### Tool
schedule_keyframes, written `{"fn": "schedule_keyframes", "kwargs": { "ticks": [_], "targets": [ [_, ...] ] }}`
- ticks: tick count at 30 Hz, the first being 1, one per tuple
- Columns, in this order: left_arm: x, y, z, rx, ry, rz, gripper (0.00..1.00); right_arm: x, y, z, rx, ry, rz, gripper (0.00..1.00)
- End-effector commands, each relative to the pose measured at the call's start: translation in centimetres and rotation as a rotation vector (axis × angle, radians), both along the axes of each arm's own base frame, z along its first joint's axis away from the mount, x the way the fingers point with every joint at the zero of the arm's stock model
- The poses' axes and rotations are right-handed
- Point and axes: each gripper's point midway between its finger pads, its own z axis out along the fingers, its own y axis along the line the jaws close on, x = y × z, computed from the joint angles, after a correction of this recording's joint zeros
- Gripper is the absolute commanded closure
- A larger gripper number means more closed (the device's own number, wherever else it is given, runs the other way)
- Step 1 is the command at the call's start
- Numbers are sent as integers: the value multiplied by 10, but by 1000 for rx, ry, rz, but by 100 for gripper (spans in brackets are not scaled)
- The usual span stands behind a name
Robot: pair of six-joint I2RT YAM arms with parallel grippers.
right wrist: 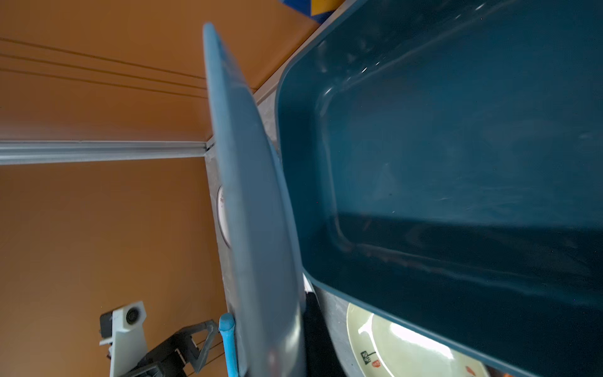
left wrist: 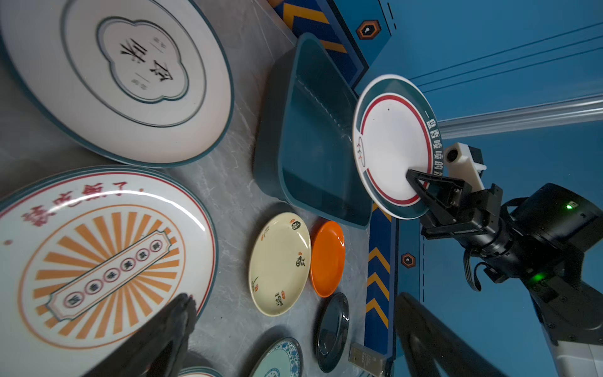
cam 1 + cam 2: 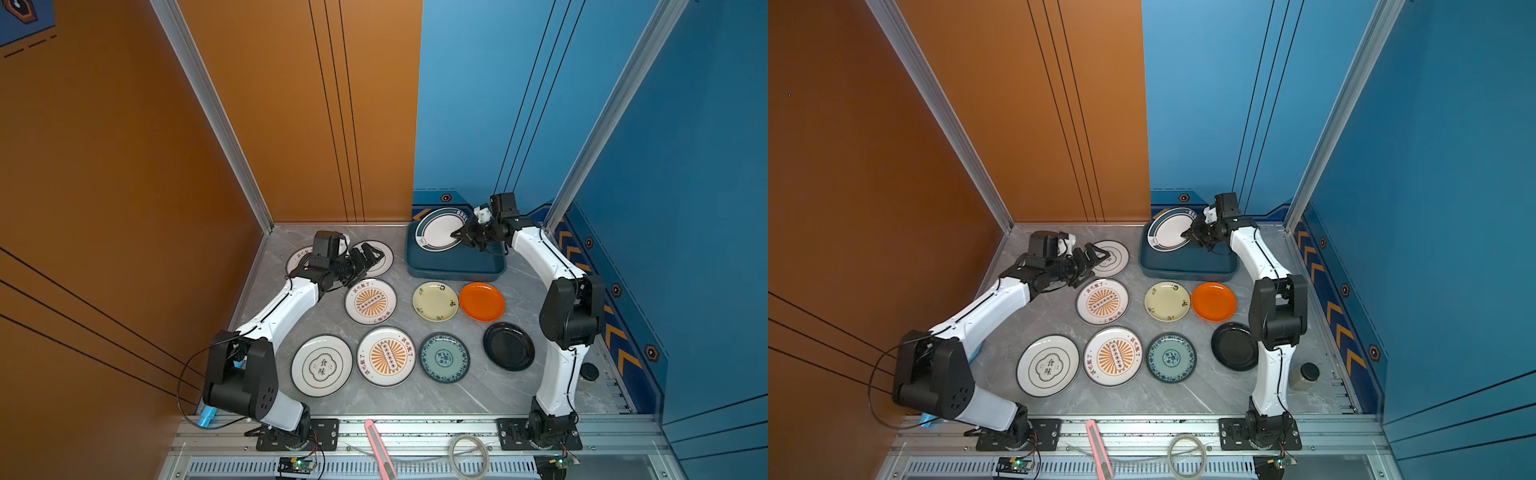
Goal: Place the plates into the plastic bin on the countertop
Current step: 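Lower plate into teal bin with right gripper while left reaches to sunburst plate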
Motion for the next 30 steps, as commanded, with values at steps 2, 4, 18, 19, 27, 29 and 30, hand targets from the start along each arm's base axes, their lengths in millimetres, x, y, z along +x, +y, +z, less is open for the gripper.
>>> {"fn": "schedule_keyframes", "kwargs": {
  "ticks": [2, 4, 18, 19, 27, 29, 30],
  "targets": [
    [-9, 39, -24, 13, 47, 104, 2, 8, -12, -31, -77, 85, -26, 100],
    [-20, 50, -34, 68, 100, 111, 2, 13, -13, -44, -89, 113, -33, 100],
    [-46, 86, -74, 149, 184, 79, 2, 49, -6, -104, -52, 217, -56, 100],
    [-46, 87, -76, 152, 188, 76, 2, 49, -6, -108, -49, 225, -56, 100],
    [-46, 90, -96, 174, 230, 77, 0, 41, 3, -133, -40, 298, -49, 99],
    [-45, 90, -102, 175, 241, 75, 0, 38, 5, -140, -44, 316, -47, 93],
    [-46, 90, -105, 178, 248, 75, 0, 36, 6, -142, -43, 323, -46, 91]
  ]
}}
